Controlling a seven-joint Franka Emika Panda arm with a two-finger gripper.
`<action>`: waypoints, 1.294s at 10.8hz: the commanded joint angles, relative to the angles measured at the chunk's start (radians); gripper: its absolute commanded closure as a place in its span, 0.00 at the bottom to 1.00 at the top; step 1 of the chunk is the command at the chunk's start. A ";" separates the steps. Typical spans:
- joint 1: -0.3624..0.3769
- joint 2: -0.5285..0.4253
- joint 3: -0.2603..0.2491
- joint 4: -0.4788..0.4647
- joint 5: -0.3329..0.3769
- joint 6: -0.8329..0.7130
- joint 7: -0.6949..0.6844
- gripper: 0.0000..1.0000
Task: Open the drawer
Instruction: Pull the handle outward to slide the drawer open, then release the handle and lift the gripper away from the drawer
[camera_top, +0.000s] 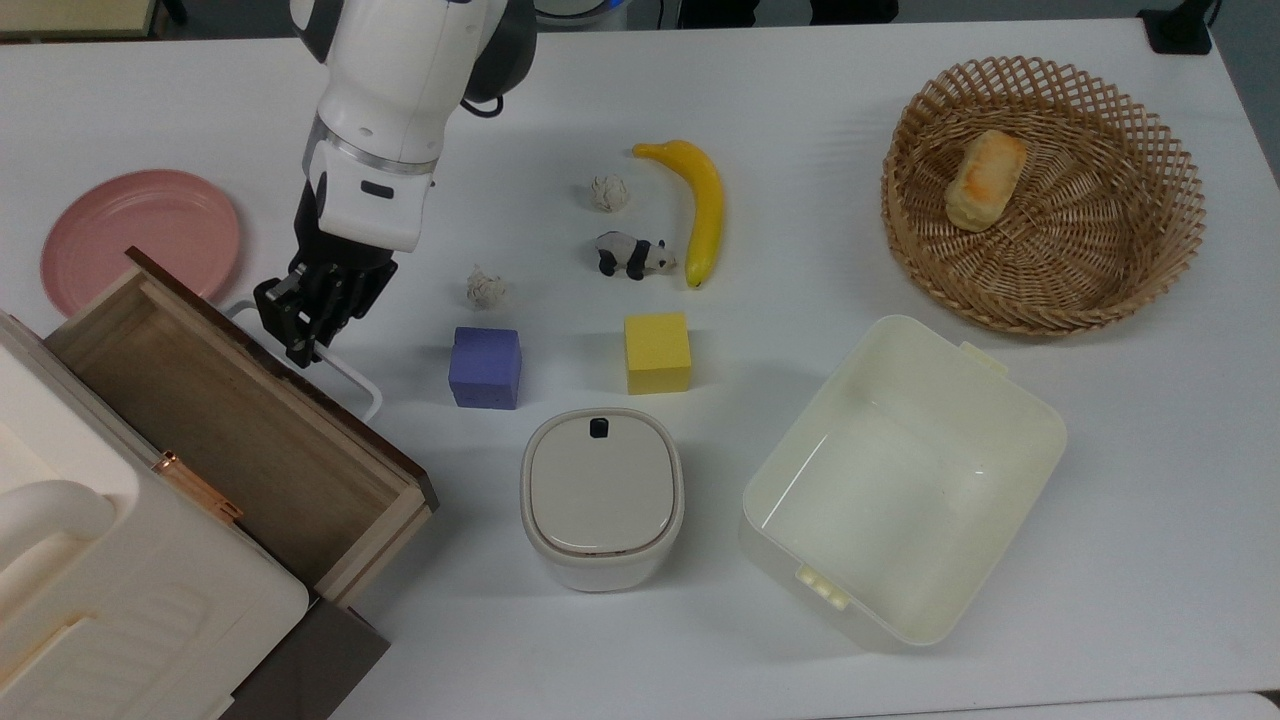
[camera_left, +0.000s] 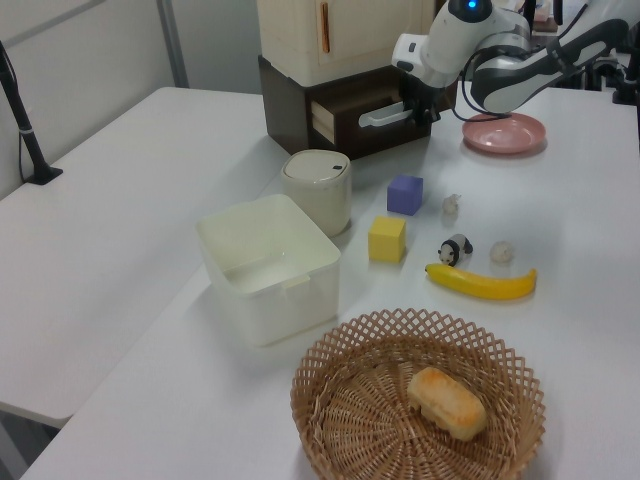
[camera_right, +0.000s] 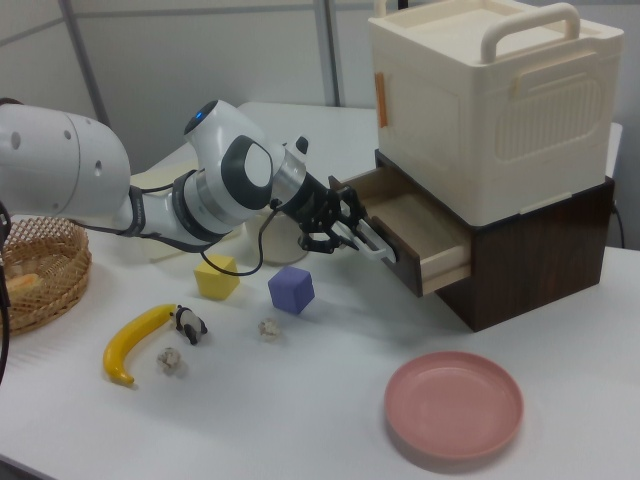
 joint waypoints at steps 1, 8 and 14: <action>0.011 -0.050 -0.002 -0.080 -0.018 0.011 0.070 0.10; 0.057 -0.139 0.003 -0.056 0.129 -0.125 0.080 0.00; 0.173 -0.180 0.003 0.162 0.513 -0.636 0.125 0.00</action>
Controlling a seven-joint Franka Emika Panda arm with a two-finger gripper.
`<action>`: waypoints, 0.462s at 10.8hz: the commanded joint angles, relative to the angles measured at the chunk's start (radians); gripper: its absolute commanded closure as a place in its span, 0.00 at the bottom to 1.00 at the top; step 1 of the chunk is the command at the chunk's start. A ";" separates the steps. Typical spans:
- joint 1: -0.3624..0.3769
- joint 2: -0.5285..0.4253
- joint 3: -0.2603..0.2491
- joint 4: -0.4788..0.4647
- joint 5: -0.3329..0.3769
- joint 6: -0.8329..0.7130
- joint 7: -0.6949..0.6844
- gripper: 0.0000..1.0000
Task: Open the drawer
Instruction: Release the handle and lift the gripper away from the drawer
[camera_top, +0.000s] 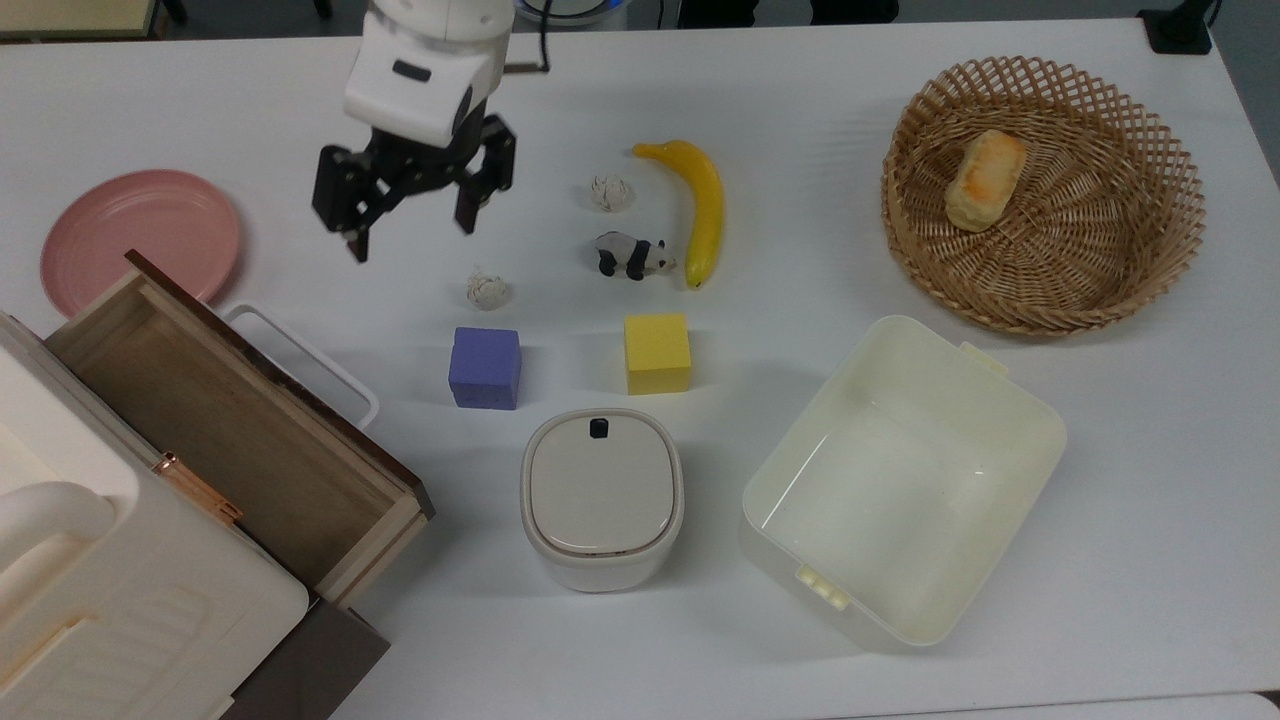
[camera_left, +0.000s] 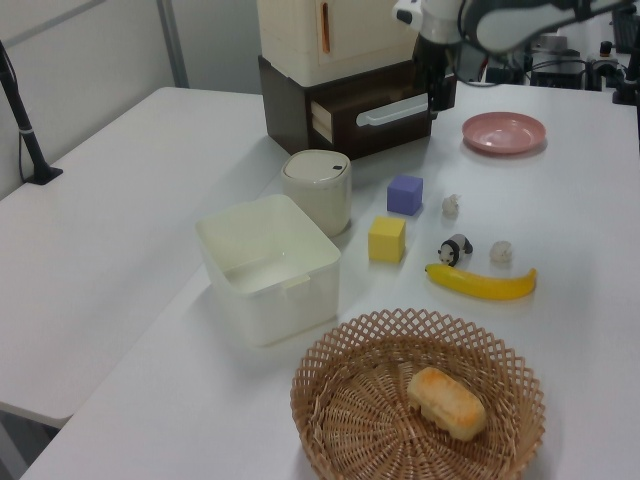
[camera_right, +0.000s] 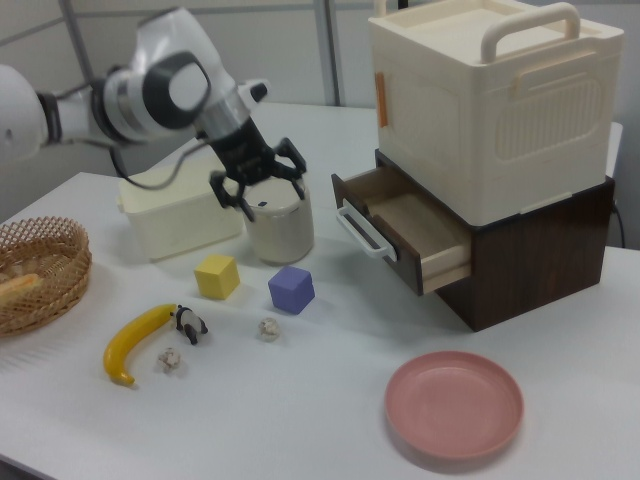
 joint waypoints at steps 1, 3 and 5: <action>0.048 -0.041 -0.008 0.049 0.092 -0.139 0.128 0.00; 0.058 -0.057 -0.008 0.064 0.127 -0.214 0.274 0.00; 0.051 -0.063 -0.013 0.122 0.241 -0.337 0.336 0.00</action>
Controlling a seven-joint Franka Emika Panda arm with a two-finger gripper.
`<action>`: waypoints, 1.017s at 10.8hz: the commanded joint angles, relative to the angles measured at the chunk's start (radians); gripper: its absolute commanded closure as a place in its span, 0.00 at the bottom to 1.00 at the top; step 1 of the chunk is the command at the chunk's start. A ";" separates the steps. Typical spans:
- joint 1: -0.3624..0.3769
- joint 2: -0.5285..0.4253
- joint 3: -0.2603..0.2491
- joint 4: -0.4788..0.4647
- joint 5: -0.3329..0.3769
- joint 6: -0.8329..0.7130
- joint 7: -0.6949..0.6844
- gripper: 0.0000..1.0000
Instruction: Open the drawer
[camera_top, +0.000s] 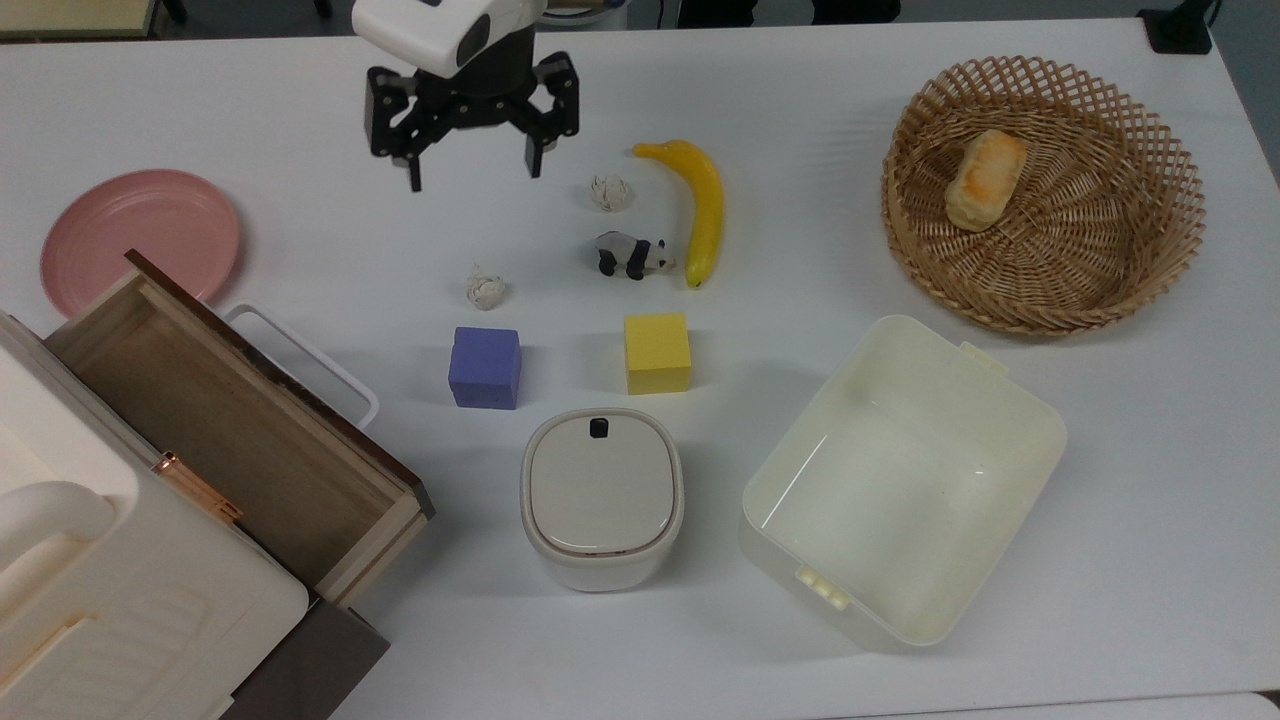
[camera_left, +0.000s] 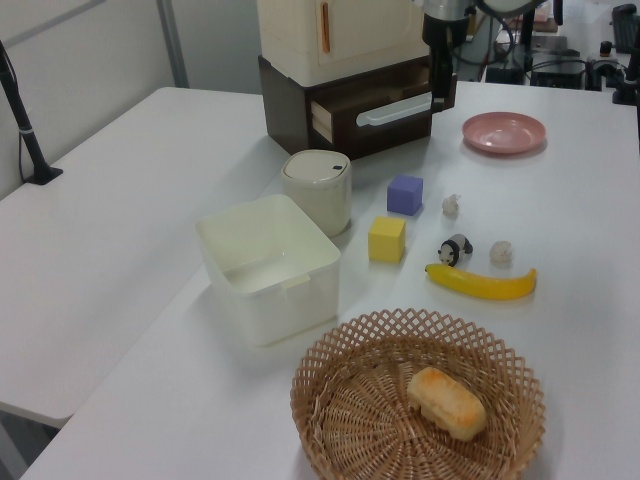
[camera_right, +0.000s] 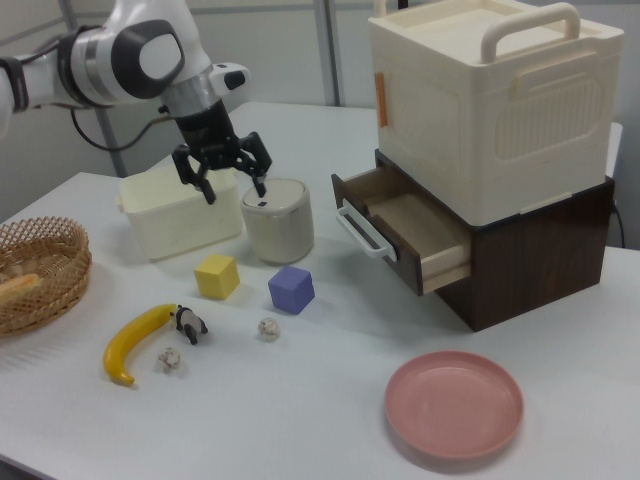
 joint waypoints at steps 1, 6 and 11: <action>0.001 -0.027 -0.018 0.075 0.136 -0.177 0.110 0.00; 0.001 -0.061 -0.018 0.076 0.138 -0.256 0.246 0.00; 0.000 -0.062 -0.024 0.089 0.138 -0.257 0.239 0.00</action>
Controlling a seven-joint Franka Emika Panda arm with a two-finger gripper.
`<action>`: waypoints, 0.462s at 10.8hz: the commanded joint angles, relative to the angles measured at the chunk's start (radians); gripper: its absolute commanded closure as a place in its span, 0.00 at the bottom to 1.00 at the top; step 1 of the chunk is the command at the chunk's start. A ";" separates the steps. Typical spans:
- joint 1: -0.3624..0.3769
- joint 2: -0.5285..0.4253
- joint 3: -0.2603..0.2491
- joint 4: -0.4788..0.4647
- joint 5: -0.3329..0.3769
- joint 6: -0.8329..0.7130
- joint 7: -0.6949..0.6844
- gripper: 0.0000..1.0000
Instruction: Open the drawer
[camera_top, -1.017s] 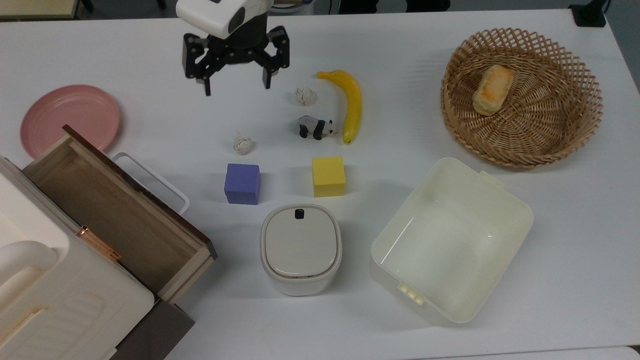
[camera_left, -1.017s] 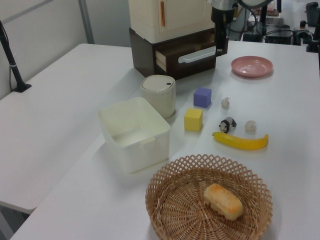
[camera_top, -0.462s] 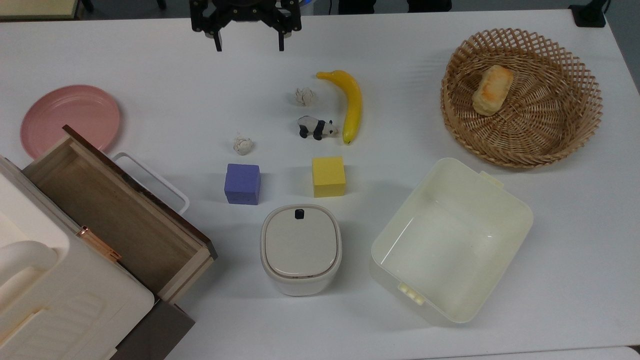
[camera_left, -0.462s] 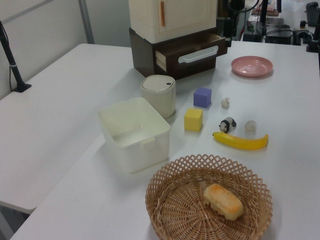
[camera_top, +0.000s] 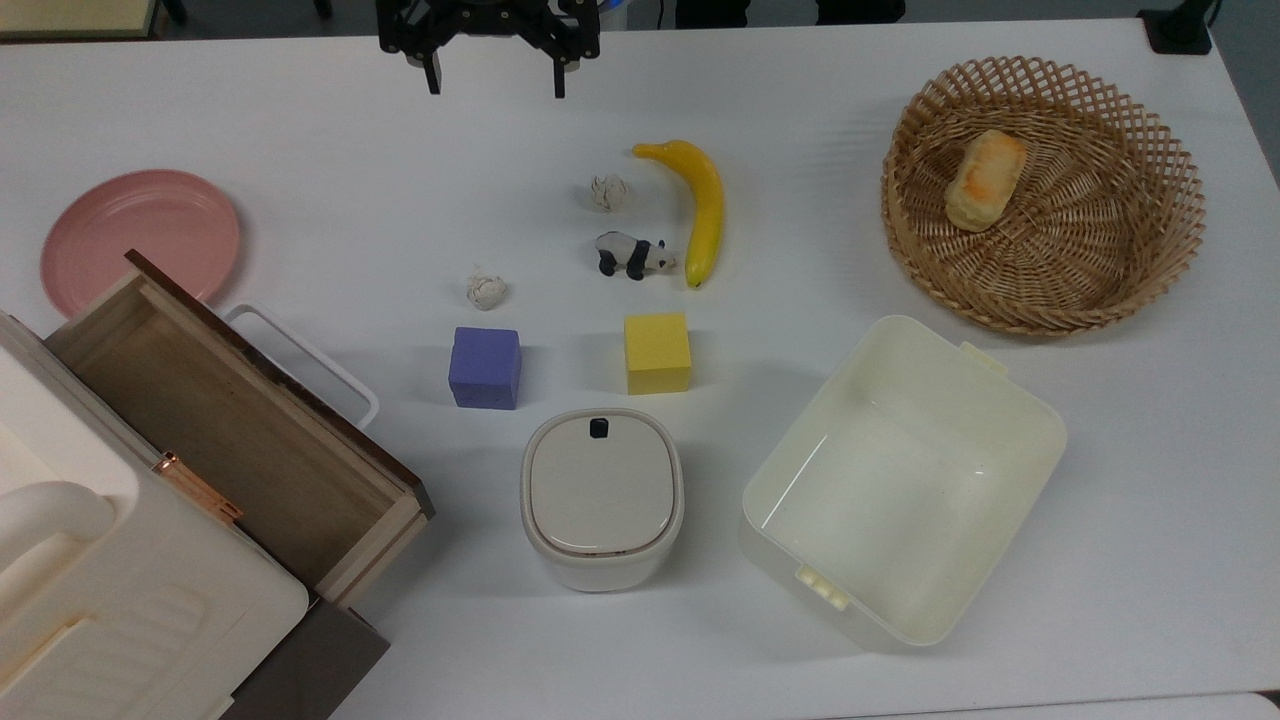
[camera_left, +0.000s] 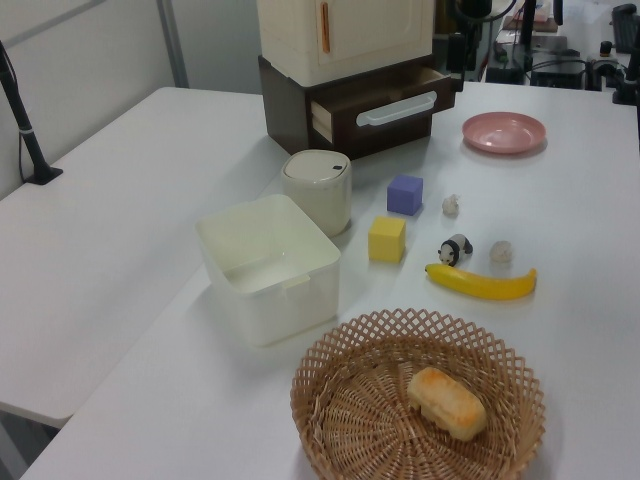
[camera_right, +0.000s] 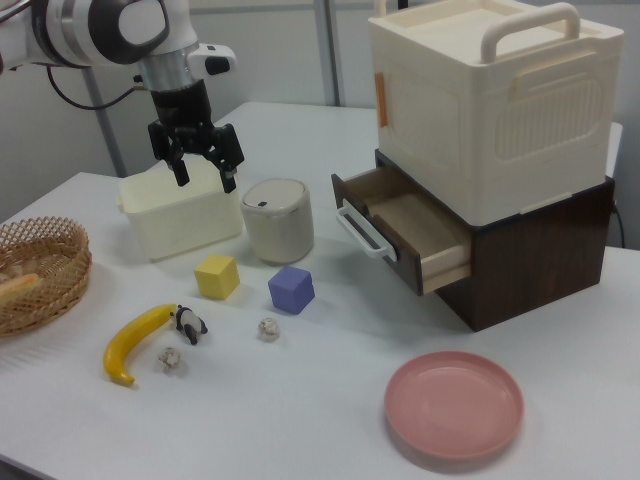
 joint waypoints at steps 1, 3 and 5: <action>0.001 -0.016 -0.012 0.011 0.019 -0.046 0.009 0.00; 0.001 -0.016 -0.015 0.012 0.019 -0.060 0.007 0.00; -0.001 -0.016 -0.015 0.012 0.019 -0.062 0.007 0.00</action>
